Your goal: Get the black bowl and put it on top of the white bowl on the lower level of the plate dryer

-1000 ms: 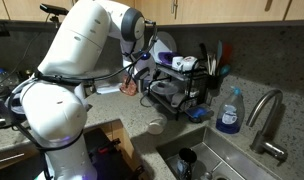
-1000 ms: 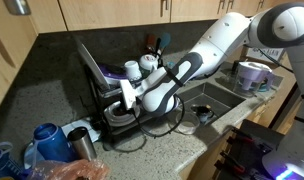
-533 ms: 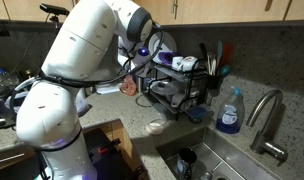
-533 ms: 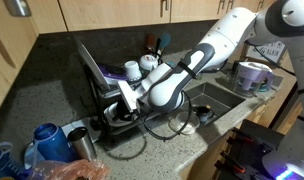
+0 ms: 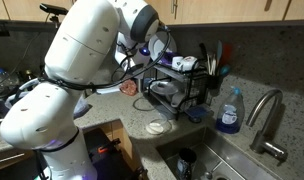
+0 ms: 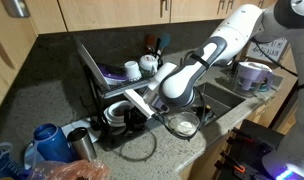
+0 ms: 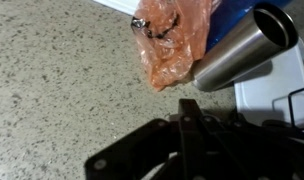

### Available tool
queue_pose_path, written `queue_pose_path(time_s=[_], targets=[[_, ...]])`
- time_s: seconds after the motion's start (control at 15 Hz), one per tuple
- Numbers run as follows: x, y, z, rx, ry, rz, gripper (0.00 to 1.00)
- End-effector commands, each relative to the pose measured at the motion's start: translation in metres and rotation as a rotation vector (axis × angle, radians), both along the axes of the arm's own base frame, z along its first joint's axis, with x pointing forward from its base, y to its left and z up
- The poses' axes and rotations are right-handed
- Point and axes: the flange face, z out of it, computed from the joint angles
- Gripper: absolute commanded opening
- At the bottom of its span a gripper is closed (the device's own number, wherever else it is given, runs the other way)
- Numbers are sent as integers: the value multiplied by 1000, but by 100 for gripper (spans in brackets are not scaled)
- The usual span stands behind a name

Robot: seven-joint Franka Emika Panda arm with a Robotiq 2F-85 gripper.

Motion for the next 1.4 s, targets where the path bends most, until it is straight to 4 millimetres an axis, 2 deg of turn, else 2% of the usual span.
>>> queue_pose_path(time_s=[0.0, 0.27, 0.6, 1.33], targets=[[-25, 1, 3, -14, -15, 171, 1], [-48, 2, 5, -11, -56, 366, 1], [-73, -4, -2, -11, -108, 597, 0], [-111, -41, -9, -2, -167, 1108, 1]])
